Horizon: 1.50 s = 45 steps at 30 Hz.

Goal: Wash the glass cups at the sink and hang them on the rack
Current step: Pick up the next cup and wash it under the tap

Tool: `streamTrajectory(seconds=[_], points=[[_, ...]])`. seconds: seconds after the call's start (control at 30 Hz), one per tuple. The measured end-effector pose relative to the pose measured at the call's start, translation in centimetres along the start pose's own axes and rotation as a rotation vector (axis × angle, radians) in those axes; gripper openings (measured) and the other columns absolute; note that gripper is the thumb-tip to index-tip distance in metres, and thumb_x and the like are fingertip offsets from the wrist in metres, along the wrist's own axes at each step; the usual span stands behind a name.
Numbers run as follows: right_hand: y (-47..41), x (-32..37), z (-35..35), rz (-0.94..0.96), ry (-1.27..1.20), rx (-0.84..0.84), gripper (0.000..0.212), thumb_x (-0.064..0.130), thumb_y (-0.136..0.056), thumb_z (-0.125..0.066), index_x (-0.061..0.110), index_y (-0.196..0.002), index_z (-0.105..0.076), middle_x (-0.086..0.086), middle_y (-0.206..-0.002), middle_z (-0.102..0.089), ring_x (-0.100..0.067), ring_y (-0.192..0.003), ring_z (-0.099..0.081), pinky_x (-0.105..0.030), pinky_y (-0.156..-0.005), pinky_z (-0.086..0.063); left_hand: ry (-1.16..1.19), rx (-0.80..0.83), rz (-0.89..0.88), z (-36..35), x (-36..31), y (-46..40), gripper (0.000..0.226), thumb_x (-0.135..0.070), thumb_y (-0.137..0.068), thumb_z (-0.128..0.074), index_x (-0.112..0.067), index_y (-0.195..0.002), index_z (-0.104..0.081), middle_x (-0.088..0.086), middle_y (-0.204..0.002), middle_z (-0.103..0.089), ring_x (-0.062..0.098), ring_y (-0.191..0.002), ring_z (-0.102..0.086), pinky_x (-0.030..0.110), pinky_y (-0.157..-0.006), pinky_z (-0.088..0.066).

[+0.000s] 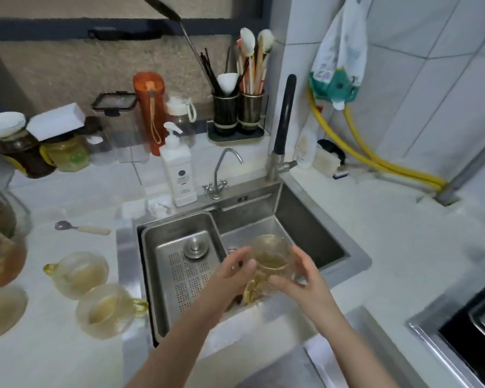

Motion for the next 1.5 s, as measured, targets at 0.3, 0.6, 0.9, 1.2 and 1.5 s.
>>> streamTrajectory(seconds=[0.3, 0.6, 0.9, 1.2, 1.5], points=[[-7.8, -1.4, 1.7, -0.104, 0.059, -0.145, 0.076, 0.052, -0.069, -0.077, 0.024, -0.133, -0.047, 0.004, -0.132, -0.053, -0.009, -0.118, -0.054, -0.032, -0.104, -0.044, -0.078, 0.086, 0.049, -1.9, -1.3, -7.6, 0.064, -0.034, -0.090, -0.060, -0.027, -0.145, -0.028, -0.023, -0.115, -0.044, -0.005, -0.103, -0.050, 0.015, -0.085, -0.042], [-13.2, -5.3, 1.7, -0.248, 0.045, 0.110, 0.074, 0.037, -0.085, -0.066, 0.023, -0.147, -0.029, 0.010, -0.141, -0.038, -0.008, -0.134, -0.035, -0.022, -0.102, -0.028, -0.010, -0.111, 0.339, 0.1, 2.0, -12.5, 0.058, -0.065, -0.084, -0.046, -0.020, -0.119, -0.055, 0.005, -0.120, -0.062, 0.019, -0.085, -0.069, 0.037, -0.078, -0.059], [-18.5, -8.7, 3.5, -0.236, 0.152, 0.243, 0.061, 0.039, -0.081, -0.069, 0.030, -0.136, -0.044, 0.003, -0.130, -0.056, -0.015, -0.118, -0.054, -0.036, -0.105, -0.043, 0.331, -0.242, 0.616, -2.4, 7.2, -15.2, 0.078, -0.072, -0.084, -0.041, -0.004, -0.118, -0.056, 0.028, -0.103, -0.068, 0.042, -0.088, -0.069, 0.048, -0.075, -0.059], [-23.2, -6.8, 4.8, -0.132, 0.331, 0.379, 0.031, 0.044, -0.083, -0.067, 0.039, -0.107, -0.049, 0.017, -0.104, -0.053, 0.000, -0.091, -0.052, -0.008, -0.073, -0.036, 0.486, -0.362, 0.736, -5.1, 7.7, -17.0, 0.096, -0.078, -0.084, -0.020, 0.005, -0.112, -0.060, 0.021, -0.081, -0.072, 0.032, -0.070, -0.072, 0.033, -0.058, -0.059], [-24.6, -6.5, 5.6, 0.040, 0.348, 0.456, 0.091, 0.033, -0.067, -0.081, 0.023, -0.143, -0.030, 0.010, -0.132, -0.035, -0.010, -0.128, -0.039, -0.033, -0.110, -0.035, 0.237, -0.601, 0.460, -1.3, 3.5, -19.5, 0.038, -0.039, -0.095, -0.051, -0.003, -0.104, -0.058, 0.013, -0.082, -0.067, 0.023, -0.056, -0.066, 0.035, -0.053, -0.058]])
Point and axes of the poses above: each hand's wrist, its own y-axis away from the middle knuckle, its own z-axis out of the back of the hand, x = y × z, the point moved 10 cm from there along -y, towards the middle knuckle
